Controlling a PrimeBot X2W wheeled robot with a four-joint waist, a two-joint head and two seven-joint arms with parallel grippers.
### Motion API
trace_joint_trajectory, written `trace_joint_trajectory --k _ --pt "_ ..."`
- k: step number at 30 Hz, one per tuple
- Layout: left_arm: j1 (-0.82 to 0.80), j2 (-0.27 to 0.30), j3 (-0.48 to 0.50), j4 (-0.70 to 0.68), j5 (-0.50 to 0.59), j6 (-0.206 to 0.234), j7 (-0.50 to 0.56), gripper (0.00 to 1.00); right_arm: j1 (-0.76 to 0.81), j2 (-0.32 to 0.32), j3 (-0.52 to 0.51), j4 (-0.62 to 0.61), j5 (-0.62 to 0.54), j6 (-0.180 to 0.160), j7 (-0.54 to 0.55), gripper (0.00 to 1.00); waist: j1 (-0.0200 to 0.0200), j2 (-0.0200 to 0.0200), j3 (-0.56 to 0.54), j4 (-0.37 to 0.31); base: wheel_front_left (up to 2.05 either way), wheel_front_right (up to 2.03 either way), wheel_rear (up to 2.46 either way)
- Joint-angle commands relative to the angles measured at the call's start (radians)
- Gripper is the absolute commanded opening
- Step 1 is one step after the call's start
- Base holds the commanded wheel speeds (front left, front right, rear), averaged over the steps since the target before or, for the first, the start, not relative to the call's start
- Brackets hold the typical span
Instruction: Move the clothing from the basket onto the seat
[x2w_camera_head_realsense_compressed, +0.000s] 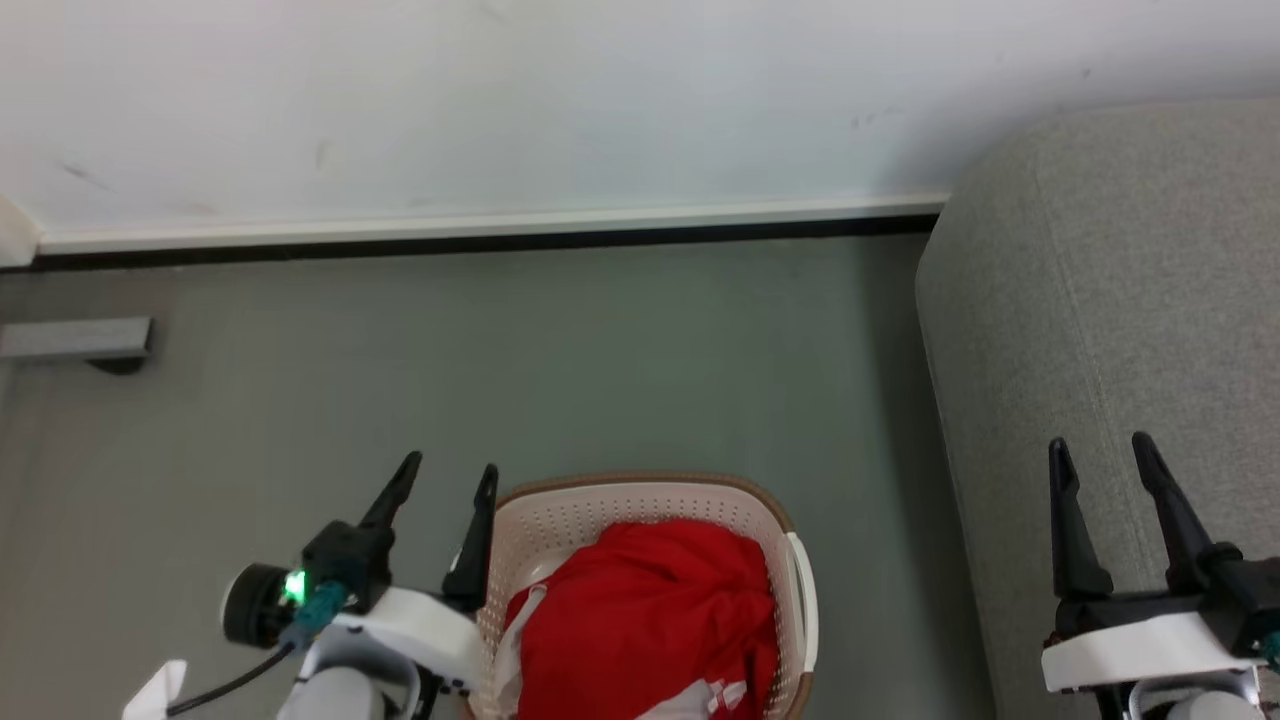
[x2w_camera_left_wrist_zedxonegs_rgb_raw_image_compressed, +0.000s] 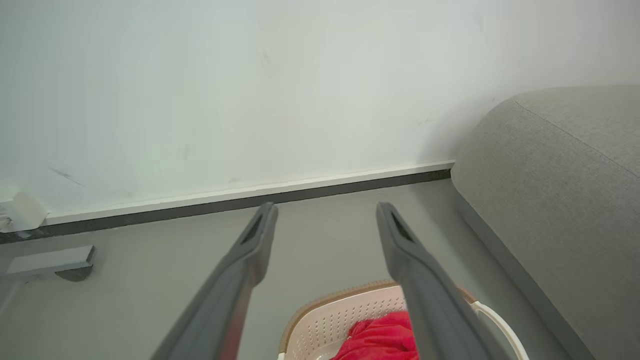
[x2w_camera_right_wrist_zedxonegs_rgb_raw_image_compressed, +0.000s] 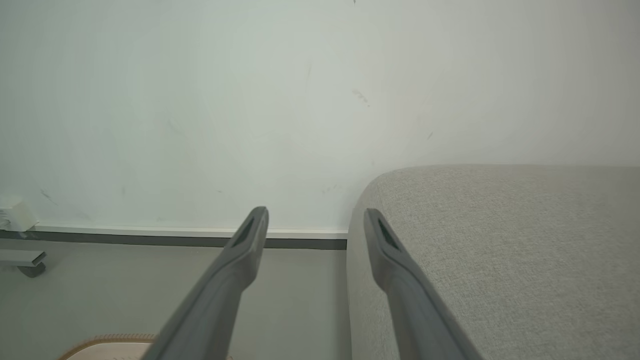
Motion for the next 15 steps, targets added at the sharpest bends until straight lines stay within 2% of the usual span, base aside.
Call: trace_joint_trajectory --k 1,9,15 --pt "-0.046 0.011 -0.025 0.02 0.019 -0.007 -0.001 1.0 -0.034 0.0 0.005 -0.018 0.006 -0.002 -0.003 1.0 -0.0001 -0.0001 0.081 -0.016 0.0 0.0 0.0" --pt "-0.247 0.02 -0.191 0.196 0.08 -0.025 0.003 1.0 -0.13 0.0 0.03 -0.064 0.034 -0.002 -0.002 1.0 -0.0001 -0.0001 0.243 -0.049 0.0 0.0 0.0" --pt "-0.372 0.03 -0.296 0.336 0.103 -0.027 0.072 1.0 -0.184 0.0 0.038 -0.087 0.054 -0.002 -0.002 1.0 -0.0001 -0.0001 0.337 -0.081 0.0 0.0 0.0"
